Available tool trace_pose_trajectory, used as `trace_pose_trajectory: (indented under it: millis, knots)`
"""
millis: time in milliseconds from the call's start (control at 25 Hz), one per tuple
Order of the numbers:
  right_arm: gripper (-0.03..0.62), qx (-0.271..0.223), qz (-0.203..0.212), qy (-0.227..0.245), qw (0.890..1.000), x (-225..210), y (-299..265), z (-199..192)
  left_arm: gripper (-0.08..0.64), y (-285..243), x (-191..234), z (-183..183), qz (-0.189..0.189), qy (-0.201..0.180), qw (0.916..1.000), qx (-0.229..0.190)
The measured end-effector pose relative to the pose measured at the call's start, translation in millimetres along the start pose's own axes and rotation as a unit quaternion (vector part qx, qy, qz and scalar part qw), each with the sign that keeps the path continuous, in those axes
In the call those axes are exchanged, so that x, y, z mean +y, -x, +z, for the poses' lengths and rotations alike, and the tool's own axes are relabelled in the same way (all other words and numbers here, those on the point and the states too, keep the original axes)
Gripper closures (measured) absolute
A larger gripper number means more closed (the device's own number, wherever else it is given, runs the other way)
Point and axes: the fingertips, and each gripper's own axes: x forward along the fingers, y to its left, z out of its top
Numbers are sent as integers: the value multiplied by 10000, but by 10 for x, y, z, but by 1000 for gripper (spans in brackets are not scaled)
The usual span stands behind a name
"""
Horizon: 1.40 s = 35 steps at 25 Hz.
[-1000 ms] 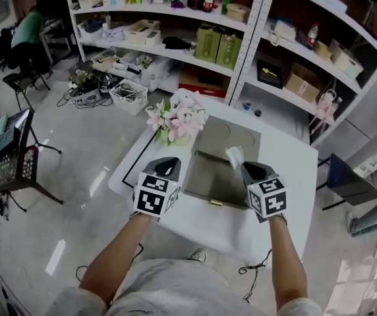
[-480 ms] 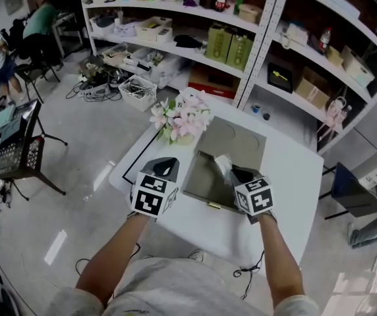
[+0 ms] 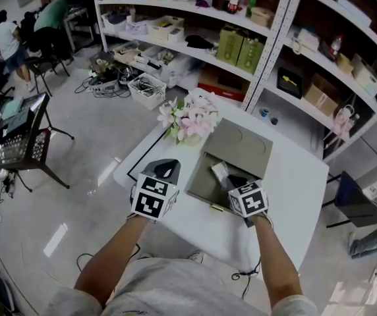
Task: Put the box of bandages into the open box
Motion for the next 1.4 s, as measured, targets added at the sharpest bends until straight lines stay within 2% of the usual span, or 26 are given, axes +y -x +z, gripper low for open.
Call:
trace_pose_trajectory:
  millis: [480, 760, 1120, 1400]
  knots:
    - [557, 44, -35, 41, 10000, 41, -41, -16, 555, 100, 67, -30, 73, 10, 10000, 7]
    - [540, -115, -149, -113, 9998, 18, 73, 59, 555, 148, 79, -14, 39, 2, 10000, -44]
    - [543, -469, -606, -593, 9953, -132, 468, 142, 555, 92, 8, 78, -224, -116, 9996, -119]
    - [545, -997, -1042, -1005, 9844, -199, 970, 311, 555, 78, -104, 159, -521, -239, 9981, -206]
